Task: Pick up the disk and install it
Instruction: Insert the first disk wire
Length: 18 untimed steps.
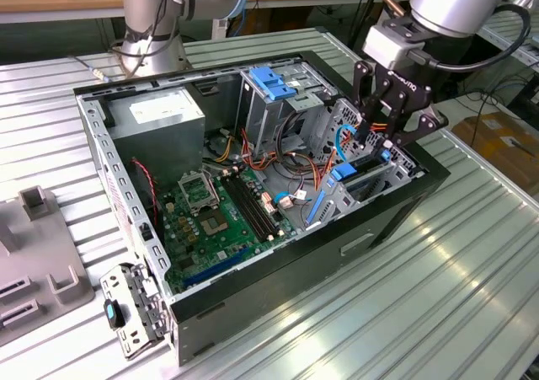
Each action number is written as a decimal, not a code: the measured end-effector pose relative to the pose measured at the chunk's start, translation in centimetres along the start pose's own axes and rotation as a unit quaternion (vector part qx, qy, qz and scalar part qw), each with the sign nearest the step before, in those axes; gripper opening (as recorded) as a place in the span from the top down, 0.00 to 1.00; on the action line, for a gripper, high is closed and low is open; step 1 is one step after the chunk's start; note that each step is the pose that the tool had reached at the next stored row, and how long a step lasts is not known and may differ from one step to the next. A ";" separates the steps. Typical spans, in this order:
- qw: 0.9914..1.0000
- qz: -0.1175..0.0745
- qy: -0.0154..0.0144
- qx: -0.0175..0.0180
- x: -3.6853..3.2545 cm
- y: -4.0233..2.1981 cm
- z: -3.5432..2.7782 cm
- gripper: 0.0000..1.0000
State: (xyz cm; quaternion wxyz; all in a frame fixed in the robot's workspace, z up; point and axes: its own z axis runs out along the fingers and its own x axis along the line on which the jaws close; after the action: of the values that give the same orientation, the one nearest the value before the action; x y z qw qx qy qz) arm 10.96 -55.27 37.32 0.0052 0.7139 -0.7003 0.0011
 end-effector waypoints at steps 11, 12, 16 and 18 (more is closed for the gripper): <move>1.000 0.000 0.000 0.000 -0.65 -0.54 -0.01 0.58; 1.000 0.000 0.000 0.000 -0.65 -0.54 -0.01 0.58; 1.000 0.000 0.000 0.000 -0.65 -0.54 -0.01 0.58; 1.000 0.000 0.000 0.000 -0.66 -0.54 -0.01 0.58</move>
State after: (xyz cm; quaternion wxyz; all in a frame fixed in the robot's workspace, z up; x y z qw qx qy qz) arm 11.48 -54.60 37.32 0.0052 0.7139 -0.7002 0.0011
